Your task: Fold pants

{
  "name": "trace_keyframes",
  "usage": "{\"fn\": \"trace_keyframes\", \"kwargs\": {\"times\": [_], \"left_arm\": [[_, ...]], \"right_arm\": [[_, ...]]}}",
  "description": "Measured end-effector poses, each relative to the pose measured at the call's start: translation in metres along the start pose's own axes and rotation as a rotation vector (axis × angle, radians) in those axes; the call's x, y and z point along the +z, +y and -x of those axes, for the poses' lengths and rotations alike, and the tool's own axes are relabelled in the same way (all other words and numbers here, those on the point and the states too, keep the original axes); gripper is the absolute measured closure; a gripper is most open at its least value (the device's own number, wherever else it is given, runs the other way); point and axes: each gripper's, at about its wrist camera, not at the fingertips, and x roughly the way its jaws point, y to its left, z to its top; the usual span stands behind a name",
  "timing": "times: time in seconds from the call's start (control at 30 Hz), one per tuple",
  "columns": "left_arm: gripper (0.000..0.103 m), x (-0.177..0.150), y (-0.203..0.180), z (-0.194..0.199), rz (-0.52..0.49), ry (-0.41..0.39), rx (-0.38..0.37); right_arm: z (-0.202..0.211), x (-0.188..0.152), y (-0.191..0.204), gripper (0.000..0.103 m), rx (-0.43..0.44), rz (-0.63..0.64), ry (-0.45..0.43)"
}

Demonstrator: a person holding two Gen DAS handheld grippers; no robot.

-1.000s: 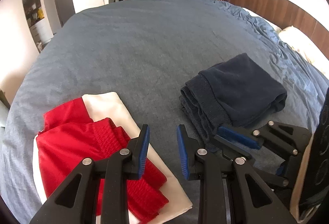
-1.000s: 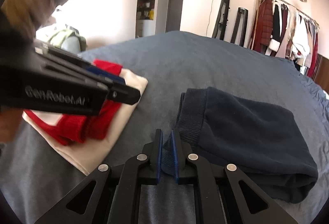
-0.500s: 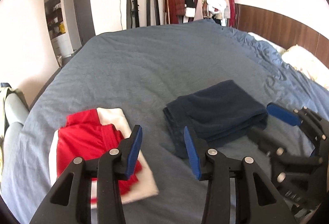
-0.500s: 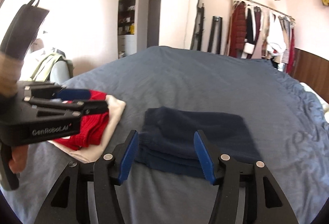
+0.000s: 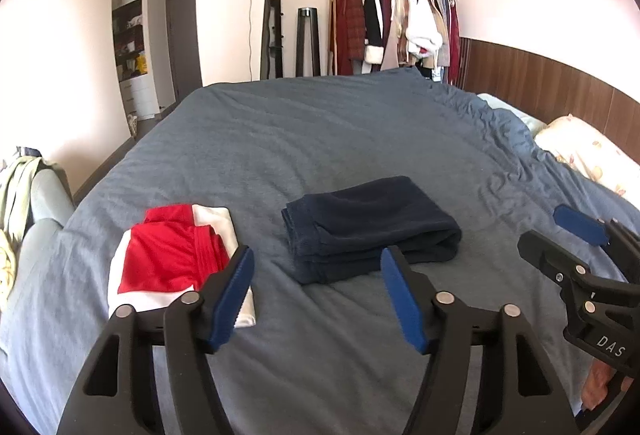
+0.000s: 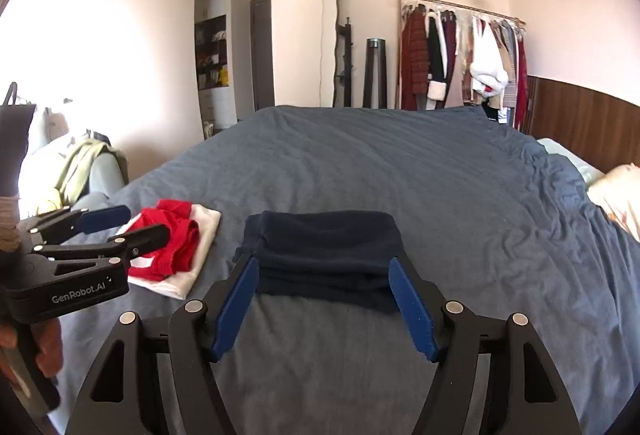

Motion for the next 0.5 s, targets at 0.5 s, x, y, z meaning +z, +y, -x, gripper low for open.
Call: {"fn": "trace_keyframes", "kwargs": {"times": [0.5], "left_arm": [[0.019, -0.029, -0.031, 0.076, -0.001, -0.07, 0.051]], "right_arm": [[0.078, -0.027, -0.016, 0.024, -0.024, -0.021, -0.029]]}}
